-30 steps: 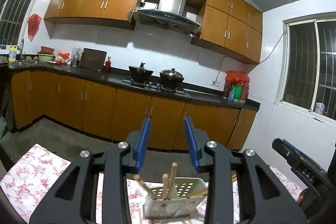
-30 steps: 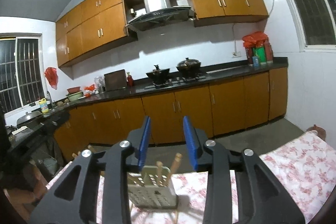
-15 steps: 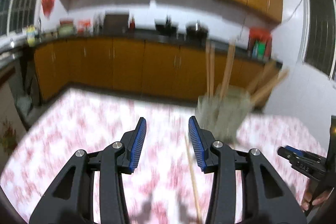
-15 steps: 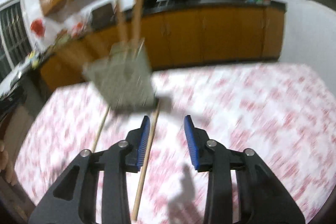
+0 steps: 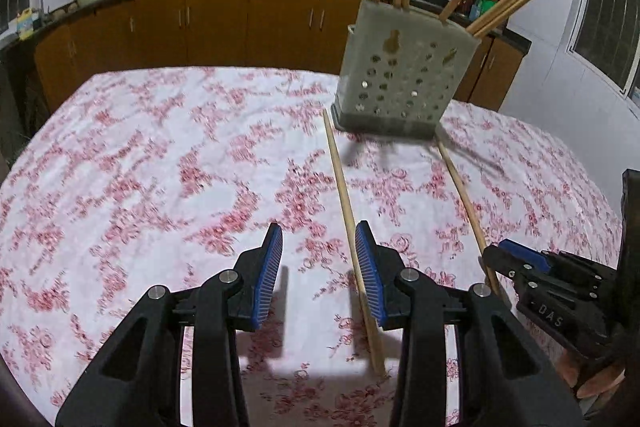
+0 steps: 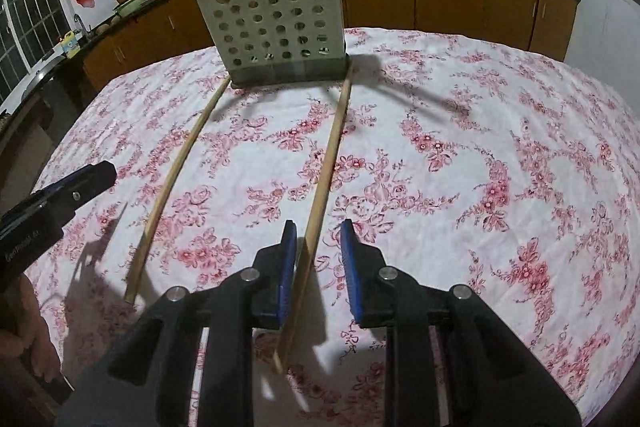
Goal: Organize utensils
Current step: 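Lower the left tool to the last chopstick and grasp it while the right tool grasps another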
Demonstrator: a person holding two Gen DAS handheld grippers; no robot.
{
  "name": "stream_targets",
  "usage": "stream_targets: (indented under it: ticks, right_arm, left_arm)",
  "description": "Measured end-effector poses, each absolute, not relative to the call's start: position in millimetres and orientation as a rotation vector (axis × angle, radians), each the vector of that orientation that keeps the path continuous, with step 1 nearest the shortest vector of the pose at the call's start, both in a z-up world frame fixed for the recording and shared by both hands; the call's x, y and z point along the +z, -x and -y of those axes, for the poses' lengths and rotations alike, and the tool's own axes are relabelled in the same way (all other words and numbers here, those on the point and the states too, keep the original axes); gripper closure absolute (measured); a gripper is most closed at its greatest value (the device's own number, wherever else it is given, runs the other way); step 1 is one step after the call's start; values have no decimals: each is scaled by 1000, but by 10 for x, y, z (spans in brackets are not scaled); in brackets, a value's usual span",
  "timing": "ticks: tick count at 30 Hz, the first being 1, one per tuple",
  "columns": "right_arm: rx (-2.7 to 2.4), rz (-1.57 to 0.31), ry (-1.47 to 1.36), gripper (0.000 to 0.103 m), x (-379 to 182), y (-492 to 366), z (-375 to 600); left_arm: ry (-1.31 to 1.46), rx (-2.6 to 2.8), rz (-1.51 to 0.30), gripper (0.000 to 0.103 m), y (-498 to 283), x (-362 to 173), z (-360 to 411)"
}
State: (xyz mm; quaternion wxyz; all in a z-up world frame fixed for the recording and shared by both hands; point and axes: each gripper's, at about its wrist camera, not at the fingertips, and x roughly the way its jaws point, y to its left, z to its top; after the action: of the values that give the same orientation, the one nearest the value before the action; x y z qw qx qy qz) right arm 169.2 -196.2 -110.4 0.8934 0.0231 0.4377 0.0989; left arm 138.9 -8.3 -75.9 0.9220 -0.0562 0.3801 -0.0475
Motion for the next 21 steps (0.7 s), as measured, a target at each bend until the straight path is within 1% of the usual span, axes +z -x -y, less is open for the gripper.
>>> stream_targets:
  ticks: [1, 2, 3, 4, 9, 16, 18, 19, 20, 21]
  right_arm:
    - [201, -902, -38, 81, -1102, -1699, 1952]
    - [192, -894, -15, 88, -1107, -1695, 1935]
    - [176, -888, 8, 92, -1111, -1700, 1921]
    - [161, -886, 14, 93, -1110, -1715, 1933]
    - [77, -895, -63, 95, -1099, -1829, 2220]
    - [28, -894, -117, 95, -1105, -1857, 2514]
    - [28, -893, -117, 95, -1113, -1854, 2521]
    - [29, -892, -116, 95, -1112, -1850, 2522]
    - [30, -891, -115, 95, -1113, -1852, 2522]
    - [32, -889, -115, 95, -1112, -1854, 2521]
  left_arm:
    - [116, -98, -786, 64, -1403, -775, 96]
    - [116, -100, -793, 64, -1410, -789, 111]
    - [115, -103, -801, 64, -1419, -809, 131]
    - [115, -105, -806, 64, -1425, -828, 143]
    - [95, -124, -837, 71, -1455, -904, 241]
    - [56, -135, -878, 76, -1500, -1011, 376]
    - [36, -123, -883, 85, -1513, -1037, 403]
    - [23, -118, -881, 92, -1516, -1041, 411]
    - [16, -115, -881, 95, -1523, -1041, 414]
    - [13, -112, -882, 95, -1536, -1039, 405]
